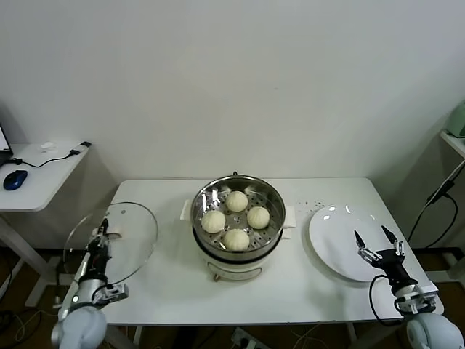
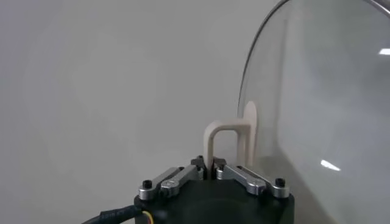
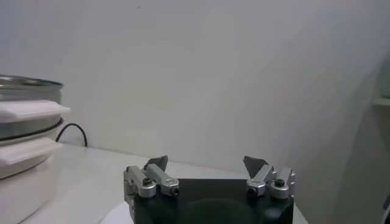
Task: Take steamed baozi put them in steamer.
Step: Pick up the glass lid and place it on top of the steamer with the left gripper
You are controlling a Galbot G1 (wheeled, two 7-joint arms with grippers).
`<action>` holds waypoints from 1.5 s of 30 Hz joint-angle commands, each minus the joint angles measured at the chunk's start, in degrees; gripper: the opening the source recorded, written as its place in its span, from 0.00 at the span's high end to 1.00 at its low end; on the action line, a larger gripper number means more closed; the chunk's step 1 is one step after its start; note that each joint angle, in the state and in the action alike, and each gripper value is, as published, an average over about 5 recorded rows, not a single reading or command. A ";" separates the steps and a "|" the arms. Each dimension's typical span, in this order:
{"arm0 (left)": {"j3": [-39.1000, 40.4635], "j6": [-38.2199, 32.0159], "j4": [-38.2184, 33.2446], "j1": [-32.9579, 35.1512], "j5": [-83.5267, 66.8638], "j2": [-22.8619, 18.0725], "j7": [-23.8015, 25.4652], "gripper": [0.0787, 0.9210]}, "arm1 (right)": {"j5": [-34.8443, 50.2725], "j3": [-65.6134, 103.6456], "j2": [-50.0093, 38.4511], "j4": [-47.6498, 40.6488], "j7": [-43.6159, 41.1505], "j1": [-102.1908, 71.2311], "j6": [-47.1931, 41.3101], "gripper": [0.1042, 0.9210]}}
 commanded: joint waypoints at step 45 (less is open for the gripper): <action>51.55 43.04 -4.58 -23.18 17.17 -14.71 26.16 0.92 | -3.92 -0.92 -1.33 -7.87 1.46 6.79 0.73 0.12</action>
